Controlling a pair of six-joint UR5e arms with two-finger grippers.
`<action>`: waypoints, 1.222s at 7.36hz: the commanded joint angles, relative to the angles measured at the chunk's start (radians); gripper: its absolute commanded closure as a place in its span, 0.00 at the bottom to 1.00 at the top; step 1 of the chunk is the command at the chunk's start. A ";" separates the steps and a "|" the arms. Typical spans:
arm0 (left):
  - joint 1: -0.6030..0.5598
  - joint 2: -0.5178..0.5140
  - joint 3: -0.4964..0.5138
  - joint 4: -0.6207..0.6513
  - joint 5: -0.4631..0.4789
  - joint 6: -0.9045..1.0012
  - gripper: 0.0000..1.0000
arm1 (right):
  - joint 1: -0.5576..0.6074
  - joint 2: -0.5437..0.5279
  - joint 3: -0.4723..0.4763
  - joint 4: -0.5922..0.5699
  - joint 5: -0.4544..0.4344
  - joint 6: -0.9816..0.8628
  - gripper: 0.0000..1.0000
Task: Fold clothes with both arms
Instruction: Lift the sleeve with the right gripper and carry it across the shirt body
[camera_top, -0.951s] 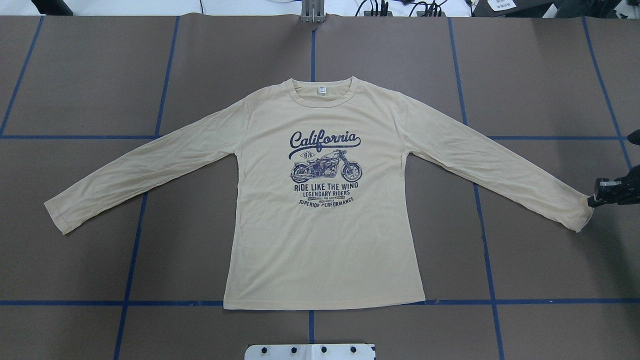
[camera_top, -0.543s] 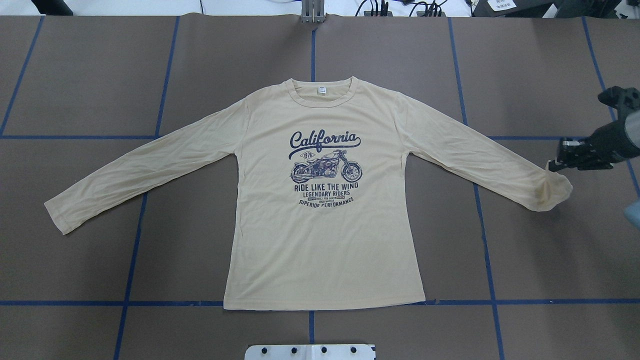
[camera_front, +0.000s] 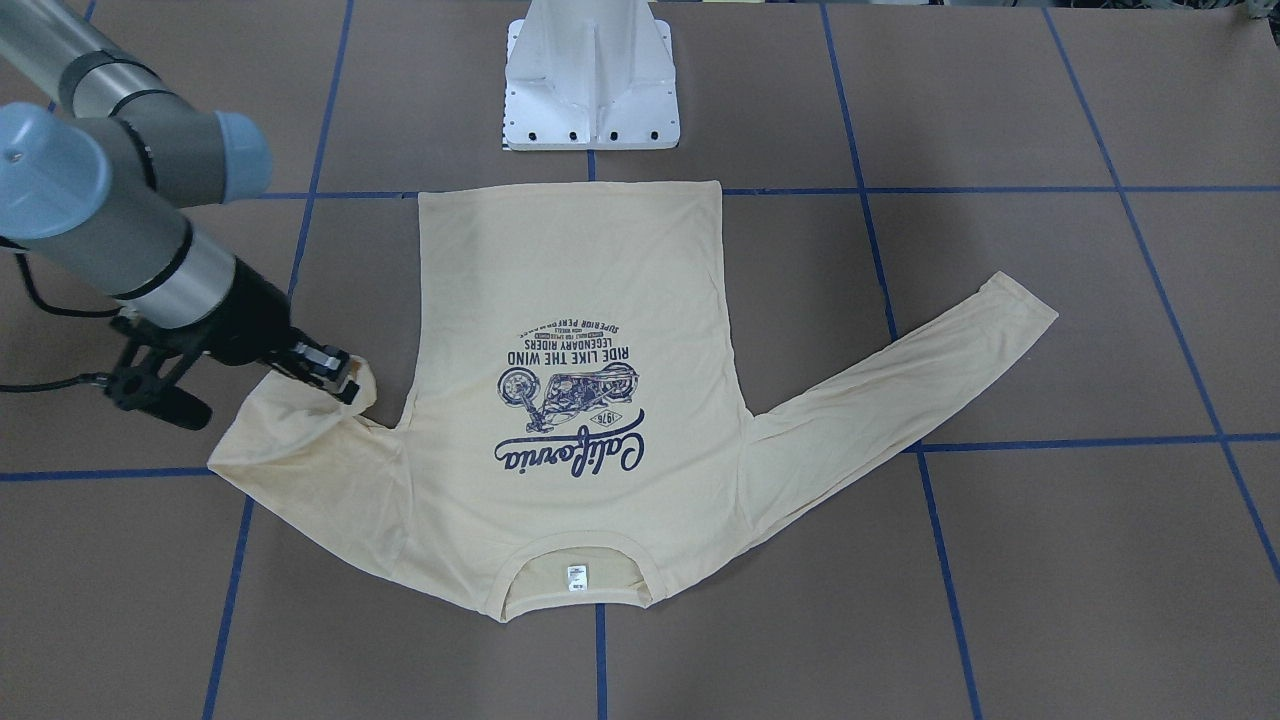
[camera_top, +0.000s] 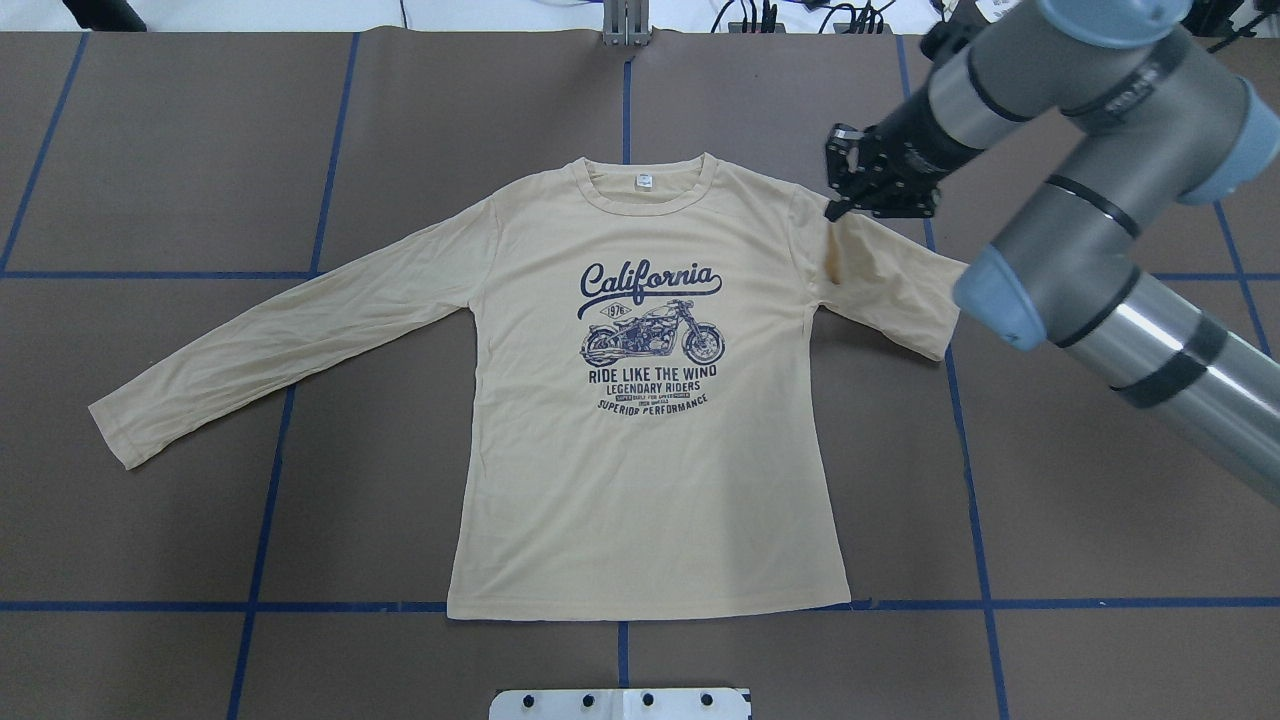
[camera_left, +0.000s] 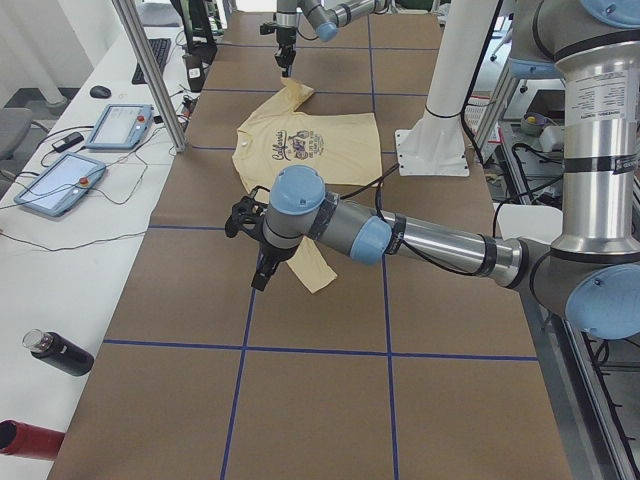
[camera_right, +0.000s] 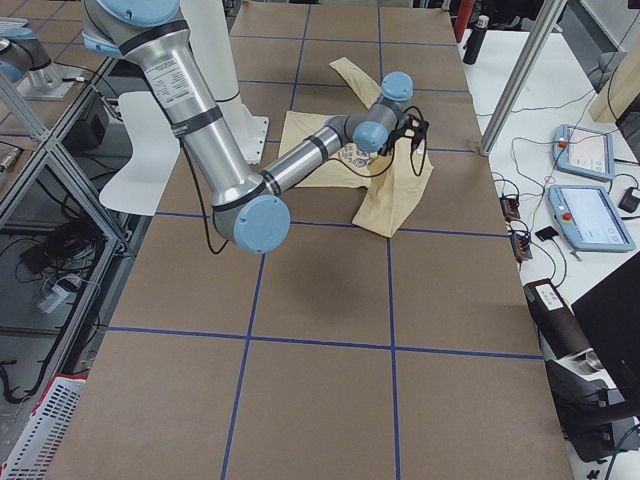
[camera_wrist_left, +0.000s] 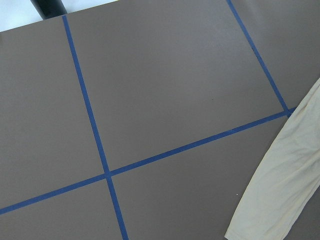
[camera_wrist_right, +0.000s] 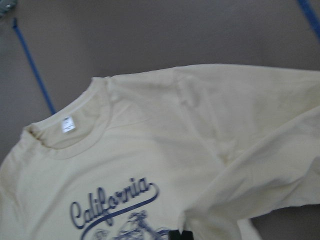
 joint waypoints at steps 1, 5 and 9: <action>0.001 0.000 0.002 0.001 -0.001 0.000 0.00 | -0.104 0.293 -0.168 -0.008 -0.170 0.118 1.00; 0.009 0.000 0.026 0.001 -0.001 0.006 0.00 | -0.252 0.541 -0.393 -0.004 -0.357 0.096 1.00; 0.011 0.000 0.025 0.000 -0.002 0.003 0.00 | -0.306 0.622 -0.567 0.087 -0.439 0.090 1.00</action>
